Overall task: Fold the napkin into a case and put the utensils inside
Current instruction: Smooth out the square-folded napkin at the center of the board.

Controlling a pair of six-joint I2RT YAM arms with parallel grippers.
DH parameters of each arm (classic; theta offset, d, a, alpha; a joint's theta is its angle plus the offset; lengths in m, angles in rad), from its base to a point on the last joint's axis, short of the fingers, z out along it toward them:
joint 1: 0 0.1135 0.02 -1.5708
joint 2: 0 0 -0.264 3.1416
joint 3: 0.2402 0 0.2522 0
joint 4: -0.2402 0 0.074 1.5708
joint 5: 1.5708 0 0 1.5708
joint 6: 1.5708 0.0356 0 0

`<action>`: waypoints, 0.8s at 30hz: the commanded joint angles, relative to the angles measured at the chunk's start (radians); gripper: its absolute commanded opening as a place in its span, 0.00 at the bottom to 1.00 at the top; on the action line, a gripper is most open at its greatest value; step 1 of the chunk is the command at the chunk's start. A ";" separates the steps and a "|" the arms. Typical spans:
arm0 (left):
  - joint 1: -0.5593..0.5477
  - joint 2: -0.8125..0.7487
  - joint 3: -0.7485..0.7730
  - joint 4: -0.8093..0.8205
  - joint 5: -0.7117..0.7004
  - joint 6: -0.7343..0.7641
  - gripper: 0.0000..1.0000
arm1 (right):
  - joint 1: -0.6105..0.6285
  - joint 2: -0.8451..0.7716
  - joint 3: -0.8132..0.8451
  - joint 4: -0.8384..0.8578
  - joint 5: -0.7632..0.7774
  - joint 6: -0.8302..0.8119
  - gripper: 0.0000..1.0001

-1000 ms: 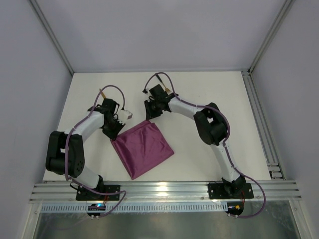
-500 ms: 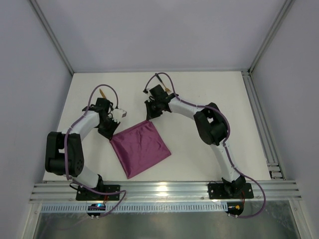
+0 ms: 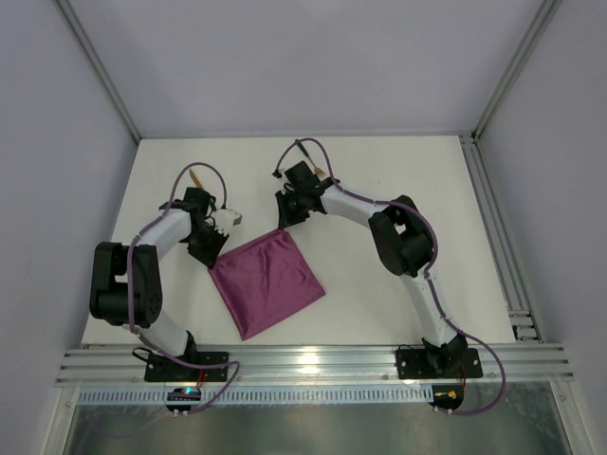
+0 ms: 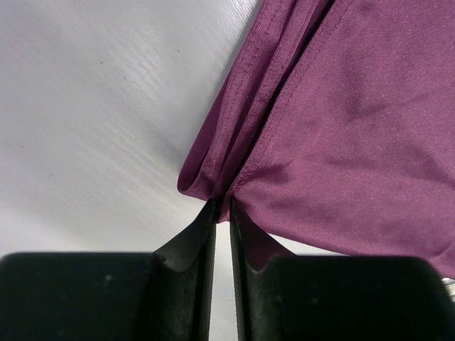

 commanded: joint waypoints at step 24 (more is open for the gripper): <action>0.007 0.018 0.049 -0.047 0.016 -0.025 0.29 | -0.001 -0.135 -0.090 -0.062 0.056 -0.026 0.34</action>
